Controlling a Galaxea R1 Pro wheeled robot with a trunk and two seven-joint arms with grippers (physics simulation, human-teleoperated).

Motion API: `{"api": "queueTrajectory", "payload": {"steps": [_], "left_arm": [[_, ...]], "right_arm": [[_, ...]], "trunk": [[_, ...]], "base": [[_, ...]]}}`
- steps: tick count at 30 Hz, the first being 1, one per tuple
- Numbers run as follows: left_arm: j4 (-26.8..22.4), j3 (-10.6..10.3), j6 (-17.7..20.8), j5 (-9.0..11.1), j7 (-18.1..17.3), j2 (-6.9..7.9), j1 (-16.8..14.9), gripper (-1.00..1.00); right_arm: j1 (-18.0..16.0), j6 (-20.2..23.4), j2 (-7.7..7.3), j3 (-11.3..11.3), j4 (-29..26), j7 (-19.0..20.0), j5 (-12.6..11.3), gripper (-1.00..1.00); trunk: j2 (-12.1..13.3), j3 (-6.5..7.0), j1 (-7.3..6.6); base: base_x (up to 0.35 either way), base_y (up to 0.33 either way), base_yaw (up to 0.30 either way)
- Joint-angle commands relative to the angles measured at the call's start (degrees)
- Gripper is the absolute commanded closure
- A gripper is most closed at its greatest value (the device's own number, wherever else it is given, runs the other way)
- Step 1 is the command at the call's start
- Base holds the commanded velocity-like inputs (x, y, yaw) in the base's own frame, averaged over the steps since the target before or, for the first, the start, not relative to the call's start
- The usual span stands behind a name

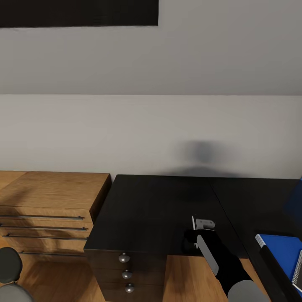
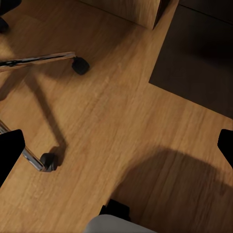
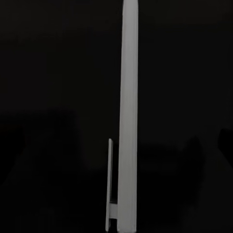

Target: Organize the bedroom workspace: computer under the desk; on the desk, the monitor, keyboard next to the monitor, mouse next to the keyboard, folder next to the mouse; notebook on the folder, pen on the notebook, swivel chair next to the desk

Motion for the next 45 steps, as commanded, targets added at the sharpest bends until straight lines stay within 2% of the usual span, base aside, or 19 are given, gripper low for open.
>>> {"api": "queueTrajectory", "payload": {"steps": [1,5,36,37,45], "left_arm": [[0.01,0.20,-0.13,-0.32,0.15,-0.01,-0.03,-1.00],[0.01,0.20,-0.13,-0.31,0.15,-0.03,-0.03,-1.00],[0.01,0.20,-0.13,-0.32,0.15,-0.02,-0.03,-1.00],[0.01,0.20,-0.13,-0.32,0.15,-0.01,-0.03,-1.00],[0.01,0.21,-0.13,-0.30,0.16,-0.01,-0.03,-1.00]], "right_arm": [[-0.04,0.13,-0.01,0.14,-0.06,-0.55,-0.60,-1.00],[-0.04,0.15,-0.01,0.14,-0.06,-0.54,-0.60,-1.00],[-0.04,0.16,-0.06,0.14,-0.06,-0.54,-0.56,-1.00],[-0.04,0.16,-0.06,0.14,-0.06,-0.54,-0.55,1.00],[-0.04,0.16,-0.06,0.21,-0.06,-0.59,-0.51,1.00]], "trunk": [[-0.45,-0.25,0.23],[-2.06,-0.96,1.10],[-2.06,-0.96,1.10],[-2.06,-0.96,1.10],[-2.06,-0.96,1.10]], "base": [[0.000,0.000,0.000],[0.000,0.000,0.000],[0.000,0.000,0.000],[0.000,0.000,0.000],[0.000,0.000,0.000]]}}
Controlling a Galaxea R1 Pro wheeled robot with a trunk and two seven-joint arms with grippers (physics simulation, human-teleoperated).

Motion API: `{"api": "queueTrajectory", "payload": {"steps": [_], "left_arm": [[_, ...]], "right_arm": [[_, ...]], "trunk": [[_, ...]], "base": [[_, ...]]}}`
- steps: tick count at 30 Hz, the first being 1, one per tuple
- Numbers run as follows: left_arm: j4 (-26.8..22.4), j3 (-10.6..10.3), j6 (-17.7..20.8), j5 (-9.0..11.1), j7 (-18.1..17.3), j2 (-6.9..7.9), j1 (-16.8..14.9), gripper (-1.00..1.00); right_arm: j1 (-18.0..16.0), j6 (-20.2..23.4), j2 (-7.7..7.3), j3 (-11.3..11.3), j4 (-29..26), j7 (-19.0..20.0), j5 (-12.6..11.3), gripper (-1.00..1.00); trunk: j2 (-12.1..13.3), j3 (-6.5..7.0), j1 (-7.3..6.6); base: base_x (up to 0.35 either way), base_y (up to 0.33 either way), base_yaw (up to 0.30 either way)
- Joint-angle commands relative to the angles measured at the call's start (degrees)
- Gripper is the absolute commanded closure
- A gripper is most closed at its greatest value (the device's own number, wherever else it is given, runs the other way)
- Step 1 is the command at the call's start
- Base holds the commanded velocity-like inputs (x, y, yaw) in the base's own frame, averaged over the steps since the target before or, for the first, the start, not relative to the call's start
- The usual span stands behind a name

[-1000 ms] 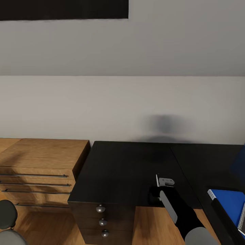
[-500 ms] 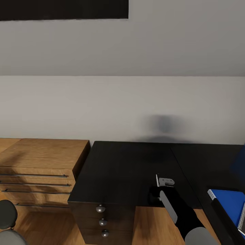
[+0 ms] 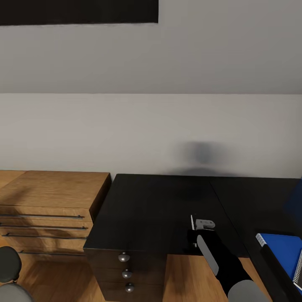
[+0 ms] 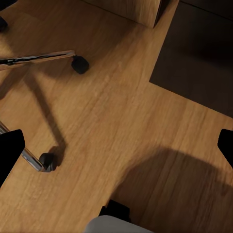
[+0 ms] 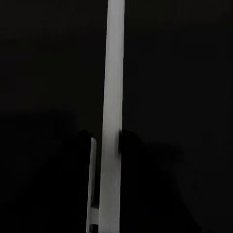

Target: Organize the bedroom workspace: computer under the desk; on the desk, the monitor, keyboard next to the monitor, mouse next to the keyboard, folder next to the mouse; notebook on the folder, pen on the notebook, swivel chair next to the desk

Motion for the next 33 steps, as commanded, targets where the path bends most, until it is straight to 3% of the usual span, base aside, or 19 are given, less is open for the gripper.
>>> {"api": "queueTrajectory", "payload": {"steps": [1,33], "left_arm": [[0.01,0.20,-0.13,-0.33,0.17,-0.03,-0.03,-1.00],[0.01,0.28,-0.21,-0.35,0.07,0.01,-0.03,-1.00]], "right_arm": [[-0.04,0.08,-0.03,0.14,-0.06,-0.63,-0.76,1.00],[-0.04,0.08,-0.03,0.15,-0.14,-0.63,-0.76,1.00]], "trunk": [[-0.03,-0.06,0.00],[-0.03,-0.06,0.00]], "base": [[0.000,0.000,0.000],[0.000,0.000,0.000]]}}
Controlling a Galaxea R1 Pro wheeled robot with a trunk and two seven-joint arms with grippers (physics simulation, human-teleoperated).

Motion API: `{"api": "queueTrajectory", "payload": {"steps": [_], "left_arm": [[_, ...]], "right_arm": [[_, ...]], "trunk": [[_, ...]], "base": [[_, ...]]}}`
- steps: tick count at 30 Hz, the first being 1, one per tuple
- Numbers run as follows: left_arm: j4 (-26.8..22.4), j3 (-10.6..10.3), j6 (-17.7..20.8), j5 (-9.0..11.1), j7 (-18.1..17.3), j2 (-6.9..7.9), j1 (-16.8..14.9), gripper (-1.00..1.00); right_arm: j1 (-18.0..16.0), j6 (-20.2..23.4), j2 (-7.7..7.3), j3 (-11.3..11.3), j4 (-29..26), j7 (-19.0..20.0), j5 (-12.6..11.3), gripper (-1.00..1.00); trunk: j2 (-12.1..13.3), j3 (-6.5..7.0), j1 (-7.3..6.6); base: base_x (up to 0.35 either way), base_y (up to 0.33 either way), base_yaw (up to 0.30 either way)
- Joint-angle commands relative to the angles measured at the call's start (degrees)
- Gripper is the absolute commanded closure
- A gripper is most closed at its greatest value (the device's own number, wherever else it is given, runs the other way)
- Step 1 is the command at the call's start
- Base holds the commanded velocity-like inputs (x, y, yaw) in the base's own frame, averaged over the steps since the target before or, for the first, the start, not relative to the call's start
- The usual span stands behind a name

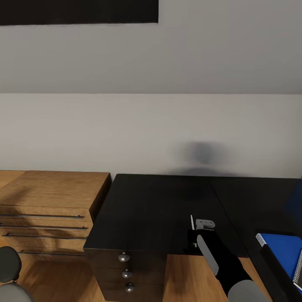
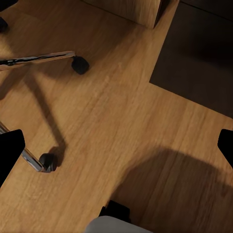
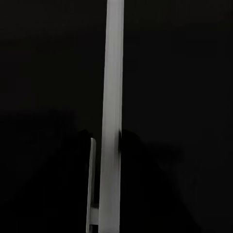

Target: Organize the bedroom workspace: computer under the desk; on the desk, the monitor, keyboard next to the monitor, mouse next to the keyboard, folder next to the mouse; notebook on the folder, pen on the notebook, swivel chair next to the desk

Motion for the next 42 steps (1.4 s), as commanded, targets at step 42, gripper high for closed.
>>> {"api": "queueTrajectory", "payload": {"steps": [42], "left_arm": [[0.01,0.21,-0.06,-0.39,-0.04,-0.02,-0.03,-1.00]], "right_arm": [[0.13,7.70,-0.38,-3.12,-11.65,-0.33,-0.80,1.00]], "trunk": [[14.80,6.58,-8.13]], "base": [[0.000,0.000,0.000]]}}
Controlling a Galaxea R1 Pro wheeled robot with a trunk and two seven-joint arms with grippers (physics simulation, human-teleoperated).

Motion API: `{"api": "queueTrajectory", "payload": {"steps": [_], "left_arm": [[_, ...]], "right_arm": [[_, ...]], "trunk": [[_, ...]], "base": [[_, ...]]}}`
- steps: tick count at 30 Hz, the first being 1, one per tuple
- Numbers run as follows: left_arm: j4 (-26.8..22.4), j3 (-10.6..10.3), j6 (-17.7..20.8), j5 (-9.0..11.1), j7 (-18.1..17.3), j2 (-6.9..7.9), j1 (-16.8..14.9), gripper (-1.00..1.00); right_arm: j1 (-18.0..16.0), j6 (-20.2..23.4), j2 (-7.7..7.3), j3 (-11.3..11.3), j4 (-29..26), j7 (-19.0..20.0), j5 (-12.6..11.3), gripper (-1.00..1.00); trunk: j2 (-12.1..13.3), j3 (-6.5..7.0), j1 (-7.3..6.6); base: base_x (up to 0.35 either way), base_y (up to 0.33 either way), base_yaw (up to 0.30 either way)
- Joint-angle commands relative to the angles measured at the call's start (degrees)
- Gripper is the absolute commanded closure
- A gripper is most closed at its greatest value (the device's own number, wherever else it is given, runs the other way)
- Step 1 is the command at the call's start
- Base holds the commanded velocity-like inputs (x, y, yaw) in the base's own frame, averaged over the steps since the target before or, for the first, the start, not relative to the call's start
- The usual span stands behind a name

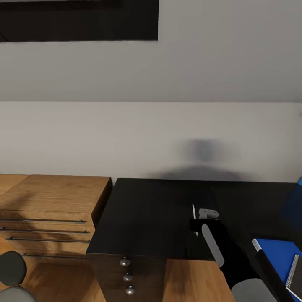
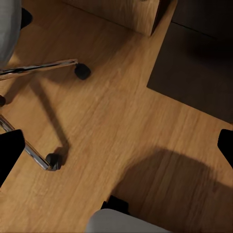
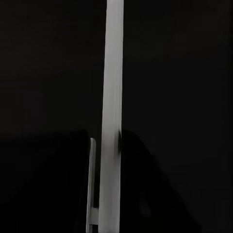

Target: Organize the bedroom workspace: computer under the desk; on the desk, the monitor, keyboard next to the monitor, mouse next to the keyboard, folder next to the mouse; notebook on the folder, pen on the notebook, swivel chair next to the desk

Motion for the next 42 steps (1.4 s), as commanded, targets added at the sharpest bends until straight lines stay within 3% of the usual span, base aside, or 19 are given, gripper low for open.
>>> {"api": "queueTrajectory", "payload": {"steps": [1,10,42], "left_arm": [[0.01,0.20,-0.13,-0.32,0.15,-0.04,-0.03,-1.00],[0.01,0.20,-0.12,-0.32,0.15,-0.02,-0.03,-1.00],[0.01,0.20,-0.12,-0.24,0.15,-0.02,-0.03,-1.00]], "right_arm": [[-0.04,0.19,0.04,-0.34,-0.17,-0.48,-0.62,1.00],[-0.03,0.35,0.24,-1.94,-1.09,-0.50,-0.60,1.00],[-0.03,-0.11,0.18,-2.13,-1.07,-0.57,-0.48,1.00]], "trunk": [[0.37,0.12,-0.22],[3.98,1.73,-2.20],[16.82,7.55,-9.23]], "base": [[0.000,0.000,0.000],[0.000,0.000,-0.087],[0.000,0.000,-0.252]]}}
